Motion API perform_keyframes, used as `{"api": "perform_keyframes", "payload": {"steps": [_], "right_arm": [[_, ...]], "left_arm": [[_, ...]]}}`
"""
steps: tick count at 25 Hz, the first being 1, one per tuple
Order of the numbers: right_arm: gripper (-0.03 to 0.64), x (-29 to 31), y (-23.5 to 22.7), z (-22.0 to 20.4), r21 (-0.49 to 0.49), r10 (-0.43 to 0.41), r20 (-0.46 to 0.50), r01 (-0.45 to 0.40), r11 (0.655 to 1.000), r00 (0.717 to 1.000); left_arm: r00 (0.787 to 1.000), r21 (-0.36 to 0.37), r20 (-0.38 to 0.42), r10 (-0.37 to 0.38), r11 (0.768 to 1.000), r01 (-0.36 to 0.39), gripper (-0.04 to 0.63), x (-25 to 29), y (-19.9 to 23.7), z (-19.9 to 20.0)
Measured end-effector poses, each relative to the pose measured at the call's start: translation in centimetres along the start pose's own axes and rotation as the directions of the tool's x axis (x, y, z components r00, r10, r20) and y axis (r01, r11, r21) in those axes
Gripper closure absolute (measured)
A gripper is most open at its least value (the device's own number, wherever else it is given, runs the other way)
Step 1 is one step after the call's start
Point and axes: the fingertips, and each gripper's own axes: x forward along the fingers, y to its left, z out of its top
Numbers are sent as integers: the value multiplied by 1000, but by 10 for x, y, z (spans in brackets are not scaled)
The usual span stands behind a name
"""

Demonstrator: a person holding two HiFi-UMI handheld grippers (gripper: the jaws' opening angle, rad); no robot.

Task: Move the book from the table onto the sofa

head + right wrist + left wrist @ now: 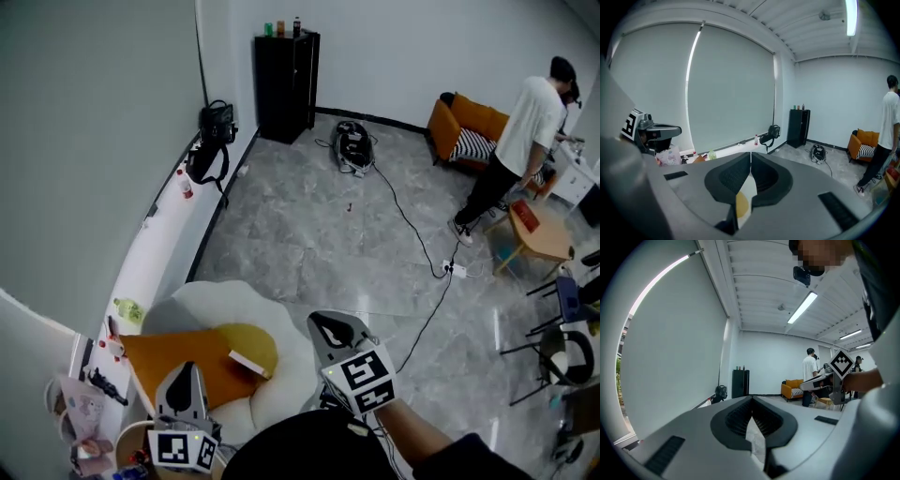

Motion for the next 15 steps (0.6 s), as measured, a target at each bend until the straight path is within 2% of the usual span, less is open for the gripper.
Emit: {"api": "perform_keyframes", "payload": {"steps": [9, 15], "right_arm": [[598, -22, -26, 0, -8, -57, 31, 57, 998, 998], [598, -13, -31, 4, -8, -81, 32, 82, 997, 996]], "left_arm": [[998, 29, 46, -47, 999, 46, 591, 16, -20, 19], [997, 26, 52, -51, 998, 49, 591, 24, -9, 20]]}}
